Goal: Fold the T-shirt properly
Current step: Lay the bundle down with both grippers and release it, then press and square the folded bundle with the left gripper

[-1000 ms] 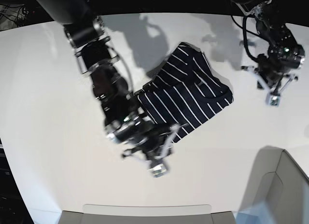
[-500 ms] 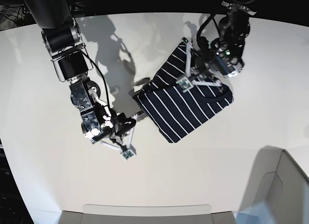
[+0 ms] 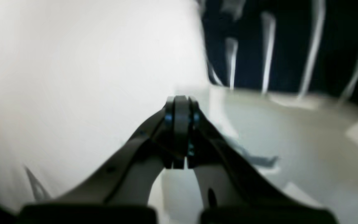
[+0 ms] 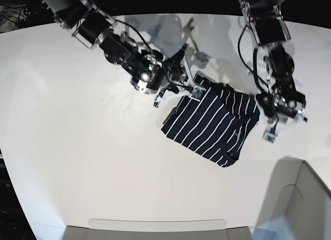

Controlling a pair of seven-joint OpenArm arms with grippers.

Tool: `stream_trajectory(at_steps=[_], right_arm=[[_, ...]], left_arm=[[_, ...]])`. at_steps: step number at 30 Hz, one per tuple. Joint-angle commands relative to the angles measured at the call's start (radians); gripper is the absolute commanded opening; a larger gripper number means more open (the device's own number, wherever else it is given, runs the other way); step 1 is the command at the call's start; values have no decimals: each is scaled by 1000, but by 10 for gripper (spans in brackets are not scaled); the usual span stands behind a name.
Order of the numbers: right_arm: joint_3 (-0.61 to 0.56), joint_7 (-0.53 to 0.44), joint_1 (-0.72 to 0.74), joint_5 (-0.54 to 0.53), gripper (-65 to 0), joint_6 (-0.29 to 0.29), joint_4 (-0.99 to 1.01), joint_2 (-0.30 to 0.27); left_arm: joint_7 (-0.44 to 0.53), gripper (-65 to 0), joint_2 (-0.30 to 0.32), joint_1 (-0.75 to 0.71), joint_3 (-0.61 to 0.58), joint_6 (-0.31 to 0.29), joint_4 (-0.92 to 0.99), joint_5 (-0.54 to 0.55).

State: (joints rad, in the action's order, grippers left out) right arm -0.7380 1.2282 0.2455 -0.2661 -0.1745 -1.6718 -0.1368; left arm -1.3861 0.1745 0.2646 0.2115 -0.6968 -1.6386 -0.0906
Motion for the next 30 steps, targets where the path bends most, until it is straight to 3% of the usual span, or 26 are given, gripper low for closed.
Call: stream_trajectory(at_steps=[1, 5, 10, 14, 20, 23, 26, 30], right_arm=[[21, -1, 12, 6, -650, 10, -57, -17], [123, 6, -51, 6, -650, 11, -169, -47], [469, 6, -123, 6, -650, 11, -235, -59], [705, 6, -127, 6, -650, 8, -230, -100], [762, 6, -143, 6, -650, 8, -201, -200], [785, 5, -148, 6, -650, 5, -167, -205], [786, 3, -170, 4, -650, 5, -161, -203], [783, 3, -185, 4, -650, 3, -161, -202]], left_arm=[[-10, -650, -8, 5, 4, -1, -19, 10], [-10, -650, -46, 6, 7, -1, -76, 12], [-10, -650, -192, 8, -21, -1, -150, 12], [-10, -650, -229, -6, -195, -1, -148, 12], [-10, -650, -224, -163, -439, -1, -213, 12], [-10, -650, -194, -207, -495, -1, -211, 12], [-10, -650, -161, -210, -496, -1, -134, 5], [44, -650, -157, -207, -370, -1, -27, 2]])
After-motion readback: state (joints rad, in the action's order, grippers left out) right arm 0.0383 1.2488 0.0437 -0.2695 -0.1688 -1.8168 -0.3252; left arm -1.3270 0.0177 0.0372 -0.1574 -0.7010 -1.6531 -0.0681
